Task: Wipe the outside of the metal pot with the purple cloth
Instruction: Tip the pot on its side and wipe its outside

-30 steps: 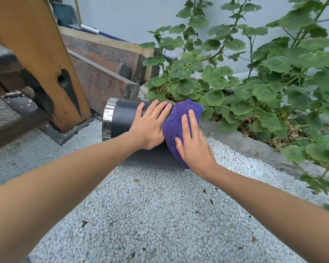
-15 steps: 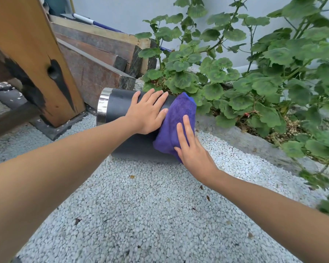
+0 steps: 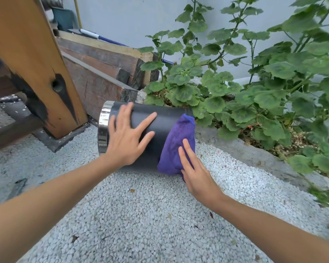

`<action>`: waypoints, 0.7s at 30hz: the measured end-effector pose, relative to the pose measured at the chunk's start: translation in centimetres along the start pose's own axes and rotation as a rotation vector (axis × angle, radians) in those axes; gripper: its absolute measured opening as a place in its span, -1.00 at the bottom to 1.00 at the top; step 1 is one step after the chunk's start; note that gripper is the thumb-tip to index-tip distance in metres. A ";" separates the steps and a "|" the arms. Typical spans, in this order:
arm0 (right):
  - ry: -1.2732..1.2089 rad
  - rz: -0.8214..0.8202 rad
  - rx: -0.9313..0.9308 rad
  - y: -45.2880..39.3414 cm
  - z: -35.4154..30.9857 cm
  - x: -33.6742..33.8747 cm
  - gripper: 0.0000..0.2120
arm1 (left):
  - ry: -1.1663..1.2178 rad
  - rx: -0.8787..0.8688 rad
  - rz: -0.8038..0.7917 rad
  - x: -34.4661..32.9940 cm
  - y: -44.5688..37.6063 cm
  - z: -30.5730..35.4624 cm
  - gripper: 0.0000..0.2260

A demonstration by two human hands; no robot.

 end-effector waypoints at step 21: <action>-0.382 0.065 -0.365 -4.0 -0.7 4.7 -0.39 | 0.300 0.467 -0.186 2.4 4.2 -7.9 -0.23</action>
Point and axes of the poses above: each hand's wrist, its own y-axis away from the middle knuckle, its own x-axis out of the back of the hand, z = x × y, the point moved 10 cm from there along -y, towards the middle knuckle
